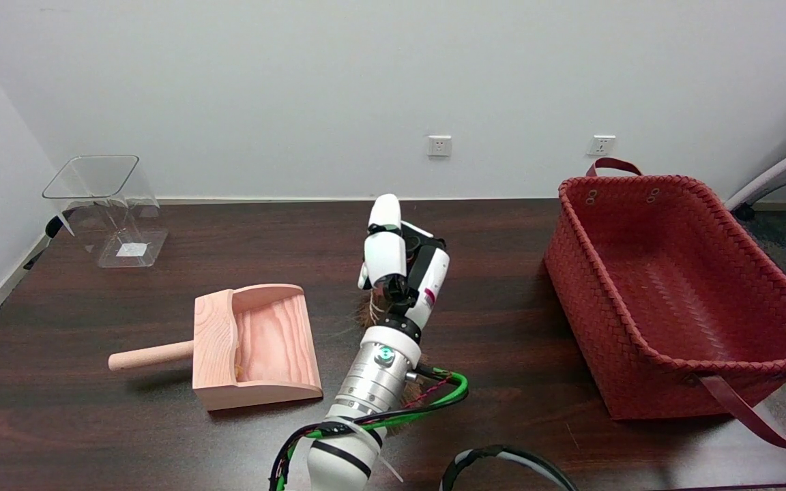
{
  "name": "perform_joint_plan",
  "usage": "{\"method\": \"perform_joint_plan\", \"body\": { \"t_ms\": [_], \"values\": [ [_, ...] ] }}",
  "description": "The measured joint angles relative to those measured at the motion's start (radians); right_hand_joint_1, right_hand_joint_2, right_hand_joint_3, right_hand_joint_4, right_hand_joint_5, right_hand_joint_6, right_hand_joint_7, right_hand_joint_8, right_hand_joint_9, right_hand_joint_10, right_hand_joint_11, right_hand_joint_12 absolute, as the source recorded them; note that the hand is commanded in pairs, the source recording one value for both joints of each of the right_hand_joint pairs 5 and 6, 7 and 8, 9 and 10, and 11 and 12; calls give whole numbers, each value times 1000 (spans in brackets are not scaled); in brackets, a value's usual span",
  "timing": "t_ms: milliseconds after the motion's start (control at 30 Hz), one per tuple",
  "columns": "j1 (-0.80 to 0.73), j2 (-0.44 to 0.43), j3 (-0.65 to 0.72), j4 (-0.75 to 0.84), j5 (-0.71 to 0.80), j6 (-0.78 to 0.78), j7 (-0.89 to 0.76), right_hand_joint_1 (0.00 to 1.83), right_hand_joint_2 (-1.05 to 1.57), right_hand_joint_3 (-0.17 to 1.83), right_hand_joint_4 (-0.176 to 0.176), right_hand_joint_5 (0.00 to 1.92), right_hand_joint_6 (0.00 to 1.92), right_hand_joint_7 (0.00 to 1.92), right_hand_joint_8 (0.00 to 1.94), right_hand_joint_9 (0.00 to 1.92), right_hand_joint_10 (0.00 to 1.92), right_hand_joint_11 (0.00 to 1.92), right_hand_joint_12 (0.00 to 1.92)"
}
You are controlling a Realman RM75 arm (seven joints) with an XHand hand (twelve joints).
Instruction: Use the broom to sweep the yellow paper into the dustpan.
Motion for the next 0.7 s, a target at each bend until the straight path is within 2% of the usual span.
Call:
{"method": "perform_joint_plan", "body": {
  "t_ms": [700],
  "values": [
    [-52,36,1,72,-107,26,2,641,1571,95,0,1920,1920,1920,1920,1920,1920,1920,1920]
  ]
}}
